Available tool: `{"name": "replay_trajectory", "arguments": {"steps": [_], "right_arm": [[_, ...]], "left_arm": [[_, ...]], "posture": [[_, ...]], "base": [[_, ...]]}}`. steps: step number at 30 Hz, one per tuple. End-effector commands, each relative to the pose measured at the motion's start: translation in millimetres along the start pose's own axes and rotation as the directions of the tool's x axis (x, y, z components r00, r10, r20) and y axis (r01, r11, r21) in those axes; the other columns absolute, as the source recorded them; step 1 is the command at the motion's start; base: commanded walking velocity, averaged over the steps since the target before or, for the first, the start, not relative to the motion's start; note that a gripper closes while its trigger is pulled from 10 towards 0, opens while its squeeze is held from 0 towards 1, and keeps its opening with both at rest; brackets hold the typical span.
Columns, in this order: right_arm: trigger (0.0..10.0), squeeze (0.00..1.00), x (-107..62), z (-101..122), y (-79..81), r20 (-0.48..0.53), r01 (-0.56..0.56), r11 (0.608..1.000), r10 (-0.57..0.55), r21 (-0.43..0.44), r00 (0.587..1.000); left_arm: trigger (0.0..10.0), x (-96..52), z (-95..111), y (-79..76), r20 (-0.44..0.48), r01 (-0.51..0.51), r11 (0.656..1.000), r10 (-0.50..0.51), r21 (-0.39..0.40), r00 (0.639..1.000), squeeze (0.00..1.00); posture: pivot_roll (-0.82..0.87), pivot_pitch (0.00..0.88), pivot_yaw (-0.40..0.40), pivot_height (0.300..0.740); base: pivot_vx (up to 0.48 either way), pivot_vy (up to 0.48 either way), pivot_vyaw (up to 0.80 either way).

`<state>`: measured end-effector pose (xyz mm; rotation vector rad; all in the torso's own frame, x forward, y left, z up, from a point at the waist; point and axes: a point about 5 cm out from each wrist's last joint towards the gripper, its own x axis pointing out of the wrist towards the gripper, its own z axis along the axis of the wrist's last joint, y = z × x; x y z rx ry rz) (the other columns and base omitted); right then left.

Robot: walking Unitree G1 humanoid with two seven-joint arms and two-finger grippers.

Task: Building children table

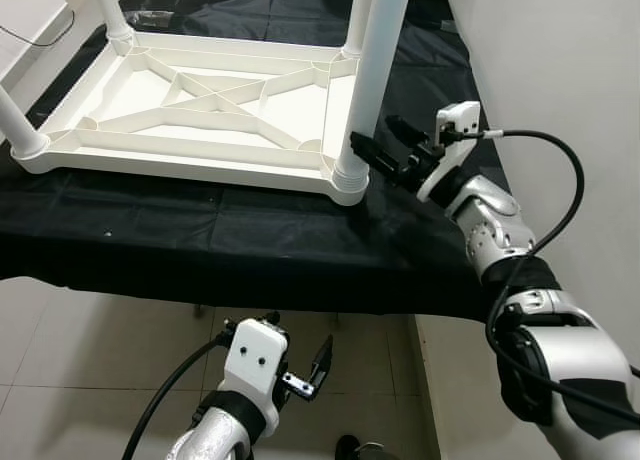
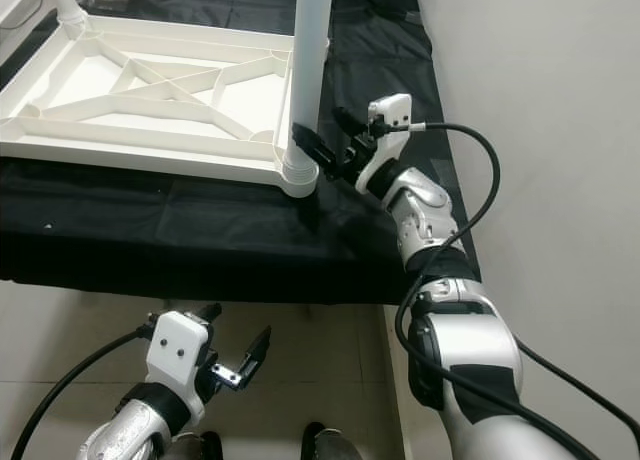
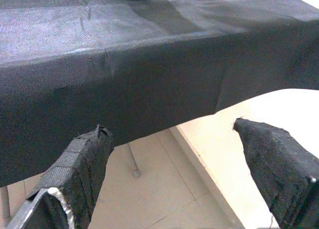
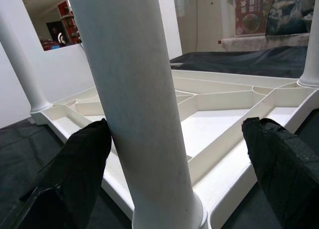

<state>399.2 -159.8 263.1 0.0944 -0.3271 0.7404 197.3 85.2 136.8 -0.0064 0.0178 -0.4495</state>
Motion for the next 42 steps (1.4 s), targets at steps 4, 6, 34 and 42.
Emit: {"name": "replay_trajectory", "arguments": {"steps": [4, 6, 34, 42], "right_arm": [[10.0, 0.00, 5.7, -1.0, 4.8, 0.004, -0.027, 1.000, 0.027, -0.011, 1.000], [10.0, 0.00, 8.2, 0.0, 6.2, 0.006, -0.034, 0.999, 0.034, -0.015, 0.999], [10.0, 0.00, 36.0, 9.9, 18.9, -0.027, -0.034, 0.997, 0.032, -0.076, 0.999], [10.0, 0.00, 41.3, 11.4, 22.0, -0.024, -0.028, 0.997, 0.026, -0.074, 0.999]], "left_arm": [[10.0, -2.2, -8.8, -1.5, -0.047, 0.004, 1.000, -0.004, 0.008, 0.999, 0.00], [10.0, -2.2, -9.1, -1.5, -0.048, 0.006, 1.000, -0.005, 0.009, 0.999, 0.00], [10.0, 1.9, -9.2, -1.0, -0.047, 0.006, 1.000, -0.006, 0.012, 0.999, 0.00], [10.0, 2.6, -9.4, -1.4, -0.047, 0.006, 1.000, -0.006, 0.012, 0.999, 0.00]], "posture": [[0.13, 0.270, -0.081, 0.740], [0.13, 0.267, -0.080, 0.740], [0.12, 0.277, -0.092, 0.740], [0.12, 0.276, -0.095, 0.740]], "base": [[0.000, 0.000, 0.00], [0.000, 0.000, 0.00], [0.000, 0.000, 0.00], [0.000, 0.000, 0.00]]}}
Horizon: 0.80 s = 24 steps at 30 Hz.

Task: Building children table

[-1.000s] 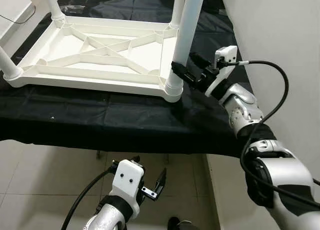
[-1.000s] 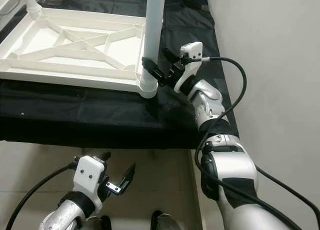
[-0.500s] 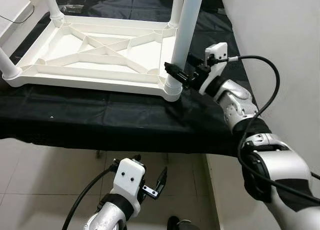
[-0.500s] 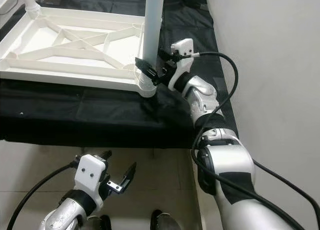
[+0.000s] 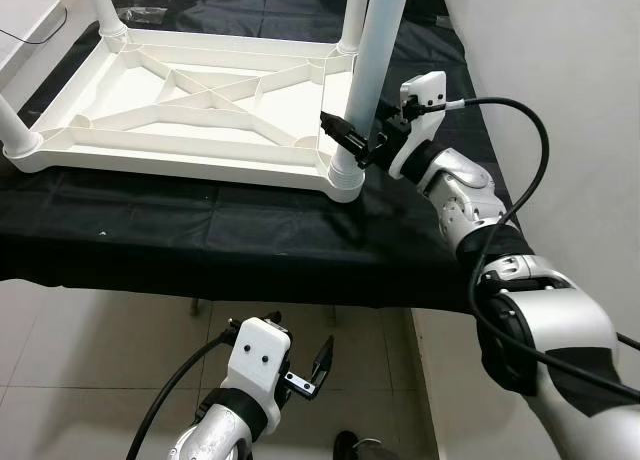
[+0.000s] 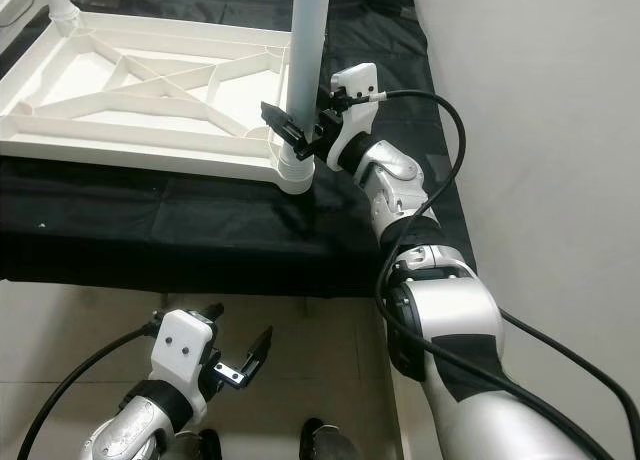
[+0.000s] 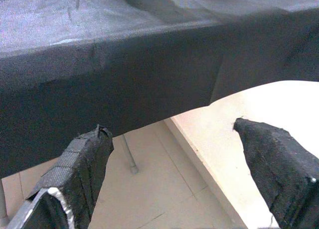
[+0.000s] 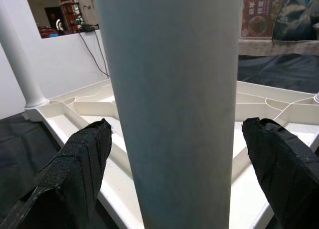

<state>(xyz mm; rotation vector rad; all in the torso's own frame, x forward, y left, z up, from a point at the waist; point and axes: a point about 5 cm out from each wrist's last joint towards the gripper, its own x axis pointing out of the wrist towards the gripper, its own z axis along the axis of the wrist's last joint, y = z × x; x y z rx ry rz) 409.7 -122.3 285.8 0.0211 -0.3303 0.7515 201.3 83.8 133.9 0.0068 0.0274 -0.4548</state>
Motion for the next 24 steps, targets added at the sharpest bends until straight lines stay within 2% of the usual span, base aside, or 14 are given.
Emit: {"name": "replay_trajectory", "arguments": {"steps": [1, 11, 13, 14, 15, 24], "right_arm": [[10.0, 0.00, 2.4, 0.2, 2.1, 0.000, -0.005, 1.000, 0.005, -0.010, 1.000], [10.0, 0.00, 12.4, 4.2, 7.8, 0.013, 0.013, 1.000, -0.013, 0.005, 1.000], [9.6, 0.00, 12.9, 4.6, 8.0, 0.014, 0.014, 1.000, -0.014, 0.003, 1.000], [5.4, 0.00, 13.3, 5.1, 8.1, 0.015, 0.015, 1.000, -0.015, 0.004, 1.000], [0.0, 0.00, 13.7, 5.2, 8.4, 0.015, 0.015, 1.000, -0.015, 0.004, 1.000], [0.0, 0.00, 14.2, 3.3, 9.4, 0.013, 0.018, 1.000, -0.019, 0.011, 1.000]], "left_arm": [[10.0, -1.5, -6.6, -1.9, -0.034, 0.001, 1.000, -0.001, 0.002, 0.999, 0.00], [10.0, -0.9, -5.7, -2.7, -0.031, 0.001, 1.000, -0.001, 0.003, 1.000, 0.00], [10.0, -0.7, -5.9, -2.6, -0.031, 0.000, 1.000, 0.000, 0.003, 1.000, 0.00], [10.0, -0.6, -6.0, -2.6, -0.031, 0.000, 1.000, 0.000, 0.003, 1.000, 0.00], [10.0, -0.4, -6.0, -2.6, -0.031, -0.001, 1.000, 0.001, 0.002, 1.000, 0.00], [10.0, -0.1, -6.1, -2.6, -0.031, -0.002, 1.000, 0.002, 0.000, 1.000, 0.00]], "posture": [[0.12, 0.276, -0.095, 0.740], [0.12, 0.278, -0.099, 0.740], [0.12, 0.278, -0.099, 0.740], [0.12, 0.277, -0.102, 0.740], [0.12, 0.278, -0.103, 0.740], [0.12, 0.278, -0.102, 0.740]], "base": [[0.000, 0.000, 0.00], [0.000, 0.000, 0.00], [0.000, 0.000, 0.00], [0.000, 0.000, 0.00], [0.000, 0.000, 0.00], [0.000, 0.000, 0.00]]}}
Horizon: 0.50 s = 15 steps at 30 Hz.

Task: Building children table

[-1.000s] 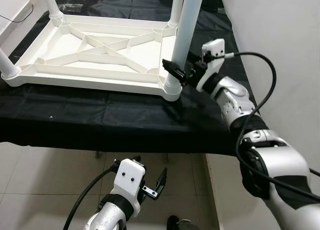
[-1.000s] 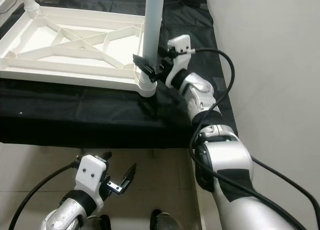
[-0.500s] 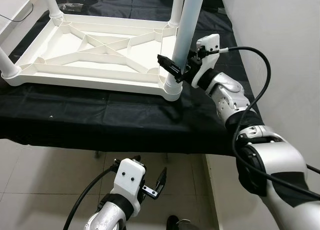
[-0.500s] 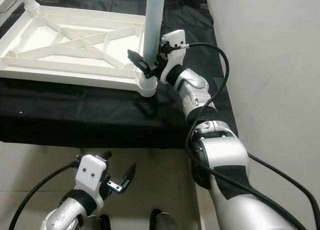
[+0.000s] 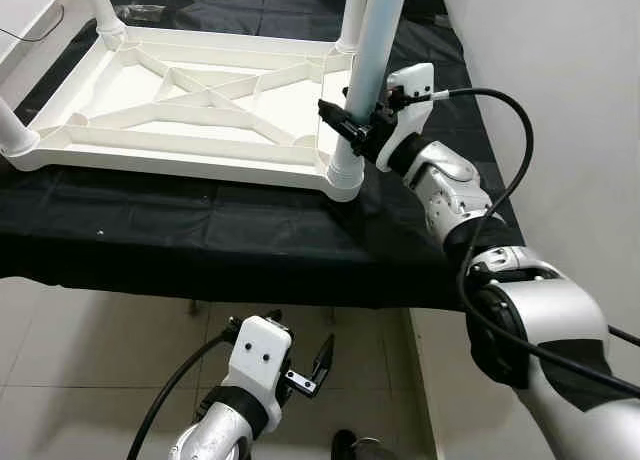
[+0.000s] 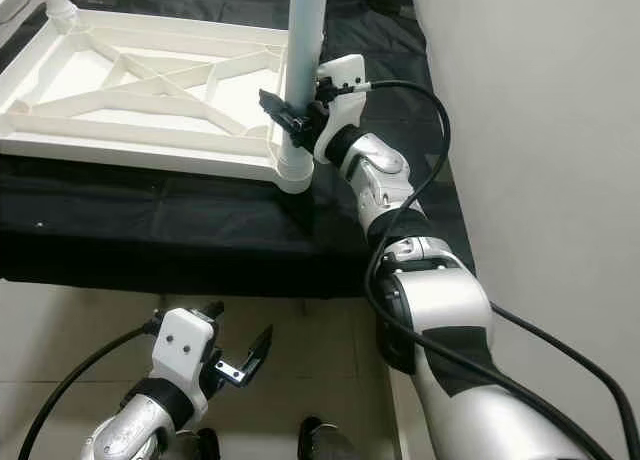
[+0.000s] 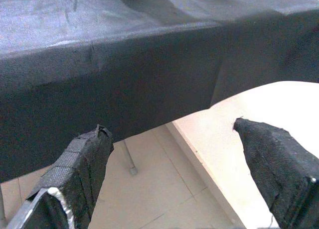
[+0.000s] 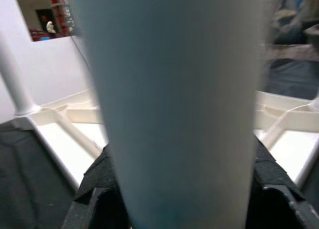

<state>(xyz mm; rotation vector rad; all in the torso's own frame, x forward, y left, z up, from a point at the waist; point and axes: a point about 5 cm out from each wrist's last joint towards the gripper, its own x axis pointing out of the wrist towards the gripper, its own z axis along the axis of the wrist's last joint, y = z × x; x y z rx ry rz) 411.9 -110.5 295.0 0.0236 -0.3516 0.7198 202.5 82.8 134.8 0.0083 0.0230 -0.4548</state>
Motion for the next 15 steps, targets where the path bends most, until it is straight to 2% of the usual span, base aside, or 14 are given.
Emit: {"name": "replay_trajectory", "arguments": {"steps": [1, 13, 15], "right_arm": [[0.0, 0.00, 1.7, -3.7, 3.4, -0.007, -0.011, 1.000, 0.011, 0.022, 1.000], [0.0, 0.00, 0.4, -8.6, 4.2, -0.021, 0.000, 1.000, 0.000, 0.011, 1.000], [0.0, 0.00, -1.8, -18.0, 1.9, -0.078, 0.079, 0.997, -0.079, -0.014, 0.994]], "left_arm": [[10.0, -1.6, -7.0, -2.1, -0.036, -0.002, 1.000, 0.002, -0.002, 0.999, 0.00], [10.0, -2.1, -7.4, -2.4, -0.037, 0.001, 1.000, -0.001, -0.002, 0.999, 0.00], [10.0, -2.0, -7.1, -2.0, -0.035, 0.000, 1.000, 0.000, 0.000, 0.999, 0.00]], "posture": [[0.12, 0.278, -0.102, 0.740], [0.12, 0.276, -0.099, 0.740], [0.13, 0.268, -0.100, 0.740]], "base": [[0.000, 0.000, 0.00], [0.000, 0.000, 0.00], [0.000, 0.000, 0.00]]}}
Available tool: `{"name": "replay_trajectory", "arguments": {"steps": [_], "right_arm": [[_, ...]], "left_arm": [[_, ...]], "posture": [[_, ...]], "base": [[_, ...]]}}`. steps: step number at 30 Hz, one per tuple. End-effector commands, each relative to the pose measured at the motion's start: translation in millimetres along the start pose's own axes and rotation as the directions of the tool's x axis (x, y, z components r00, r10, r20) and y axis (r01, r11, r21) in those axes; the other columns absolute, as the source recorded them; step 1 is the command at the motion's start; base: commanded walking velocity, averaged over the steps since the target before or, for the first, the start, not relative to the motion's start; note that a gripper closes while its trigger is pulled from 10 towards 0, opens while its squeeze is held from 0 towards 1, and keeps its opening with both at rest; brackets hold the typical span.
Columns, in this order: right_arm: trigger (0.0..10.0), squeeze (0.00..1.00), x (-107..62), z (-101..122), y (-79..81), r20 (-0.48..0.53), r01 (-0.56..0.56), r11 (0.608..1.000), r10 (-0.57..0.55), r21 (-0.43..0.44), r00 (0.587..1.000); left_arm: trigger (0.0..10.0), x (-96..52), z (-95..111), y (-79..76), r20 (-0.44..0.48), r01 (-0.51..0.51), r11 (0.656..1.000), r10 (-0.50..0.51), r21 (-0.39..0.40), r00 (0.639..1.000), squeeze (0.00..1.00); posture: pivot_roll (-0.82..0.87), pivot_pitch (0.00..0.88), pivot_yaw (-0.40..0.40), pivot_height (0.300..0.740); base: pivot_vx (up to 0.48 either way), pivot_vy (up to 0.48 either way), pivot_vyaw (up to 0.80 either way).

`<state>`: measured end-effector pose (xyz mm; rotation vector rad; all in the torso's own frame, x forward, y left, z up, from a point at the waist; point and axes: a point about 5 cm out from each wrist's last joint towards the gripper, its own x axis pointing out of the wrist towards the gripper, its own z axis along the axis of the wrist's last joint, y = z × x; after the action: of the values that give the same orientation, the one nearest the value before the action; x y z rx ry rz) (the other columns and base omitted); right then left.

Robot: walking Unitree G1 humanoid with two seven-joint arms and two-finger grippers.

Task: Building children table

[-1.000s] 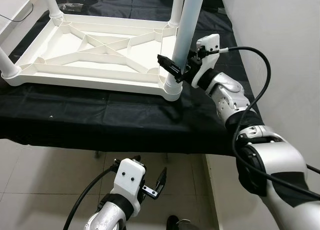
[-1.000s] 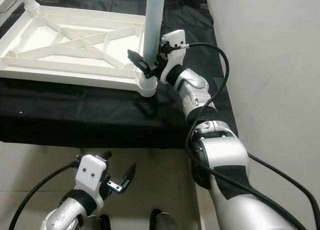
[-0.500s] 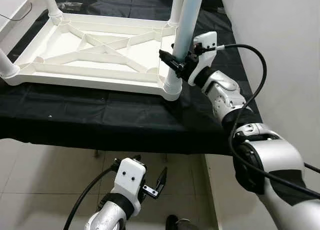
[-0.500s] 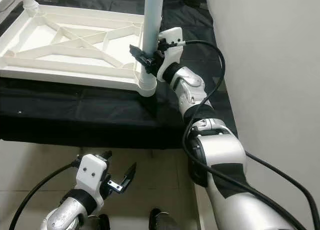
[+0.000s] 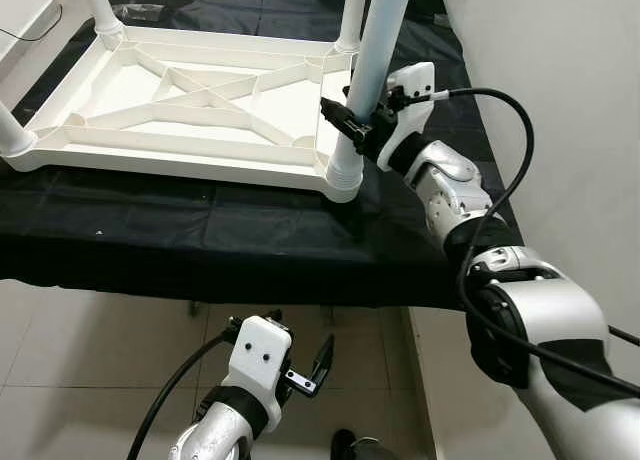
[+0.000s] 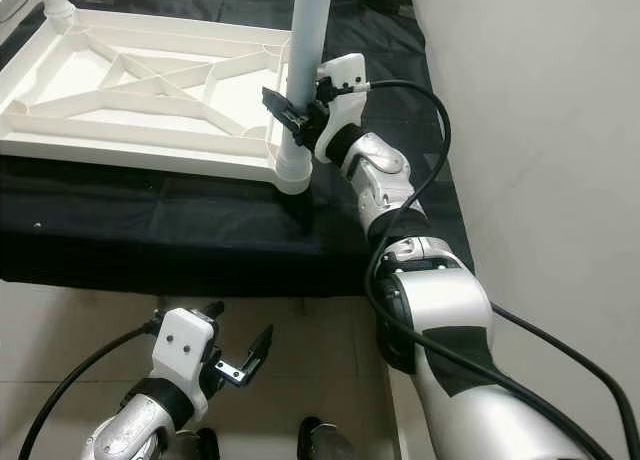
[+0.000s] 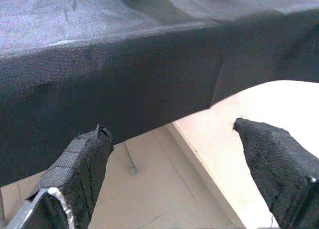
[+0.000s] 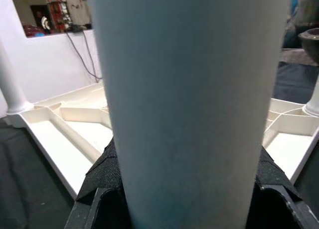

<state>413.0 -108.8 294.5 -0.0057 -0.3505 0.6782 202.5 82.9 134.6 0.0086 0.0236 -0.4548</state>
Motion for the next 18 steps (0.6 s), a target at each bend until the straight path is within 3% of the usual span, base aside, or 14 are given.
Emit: {"name": "replay_trajectory", "arguments": {"steps": [1, 5, 6, 7, 8, 9, 11, 13, 15, 16, 18], "right_arm": [[0.0, 0.00, -5.6, -23.9, -1.4, -0.114, 0.119, 0.993, -0.120, -0.013, 0.986], [0.0, 0.00, -7.8, -28.3, -4.5, -0.142, 0.181, 0.982, -0.186, -0.047, 0.972], [0.0, 0.00, -12.3, -34.3, -10.8, -0.176, 0.290, 0.954, -0.299, -0.076, 0.938], [0.0, 0.00, -12.3, -34.3, -10.8, -0.176, 0.290, 0.954, -0.299, -0.076, 0.938], [0.0, 0.00, -17.5, -38.7, -17.5, -0.191, 0.407, 0.909, -0.416, -0.086, 0.889], [0.0, 0.00, -17.5, -38.7, -17.5, -0.191, 0.407, 0.909, -0.416, -0.086, 0.889], [0.0, 0.00, -28.4, -47.0, -27.7, -0.212, 0.629, 0.774, -0.628, -0.073, 0.749], [0.0, 0.00, -28.4, -47.0, -27.7, -0.212, 0.629, 0.774, -0.628, -0.073, 0.749], [0.0, 0.00, -35.5, -50.5, -31.4, -0.204, 0.762, 0.642, -0.760, -0.089, 0.617], [0.0, 0.00, -35.5, -50.5, -31.4, -0.204, 0.762, 0.642, -0.760, -0.089, 0.617], [0.0, 0.00, -39.3, -49.0, -32.0, -0.171, 0.861, 0.489, -0.869, -0.141, 0.465]], "left_arm": [[10.0, -1.7, -6.6, -1.5, -0.032, -0.002, 1.000, 0.002, 0.000, 0.999, 0.00], [10.0, -1.5, -6.3, -1.2, -0.030, -0.003, 1.000, 0.003, 0.001, 1.000, 0.00], [10.0, -1.1, -6.4, -1.0, -0.029, -0.003, 1.000, 0.003, 0.002, 1.000, 0.00], [10.0, -1.1, -6.4, -1.0, -0.029, -0.003, 1.000, 0.003, 0.002, 1.000, 0.00], [10.0, -0.6, -7.0, -0.8, -0.029, -0.002, 1.000, 0.002, 0.004, 1.000, 0.00], [10.0, -0.6, -7.0, -0.8, -0.029, -0.002, 1.000, 0.002, 0.004, 1.000, 0.00], [10.0, 0.9, -7.9, -0.5, -0.029, 0.000, 1.000, 0.000, 0.007, 1.000, 0.00], [10.0, 0.9, -7.9, -0.5, -0.029, 0.000, 1.000, 0.000, 0.007, 1.000, 0.00], [10.0, 2.2, -8.7, -0.8, -0.029, 0.002, 1.000, -0.001, 0.009, 1.000, 0.00], [10.0, 2.2, -8.7, -0.8, -0.029, 0.002, 1.000, -0.001, 0.009, 1.000, 0.00], [10.0, 3.5, -9.0, 0.0, -0.028, 0.002, 1.000, -0.002, 0.011, 1.000, 0.00]], "posture": [[0.13, 0.268, -0.099, 0.740], [0.13, 0.268, -0.099, 0.740], [0.12, 0.262, -0.097, 0.740], [0.12, 0.262, -0.097, 0.740], [0.12, 0.254, -0.095, 0.740], [0.12, 0.254, -0.095, 0.740], [0.12, 0.246, -0.095, 0.740], [0.12, 0.246, -0.095, 0.740], [0.13, 0.238, -0.096, 0.740], [0.13, 0.238, -0.096, 0.740], [0.12, 0.234, -0.095, 0.740]], "base": [[0.000, 0.000, 0.00], [0.000, 0.000, 0.00], [0.000, 0.000, 0.00], [0.000, 0.000, 0.00], [0.000, 0.000, 0.00], [0.000, 0.000, 0.00], [0.000, 0.000, 0.00], [0.000, 0.000, 0.00], [0.000, 0.000, 0.00], [0.000, 0.000, 0.00], [0.000, 0.000, 0.00]]}}
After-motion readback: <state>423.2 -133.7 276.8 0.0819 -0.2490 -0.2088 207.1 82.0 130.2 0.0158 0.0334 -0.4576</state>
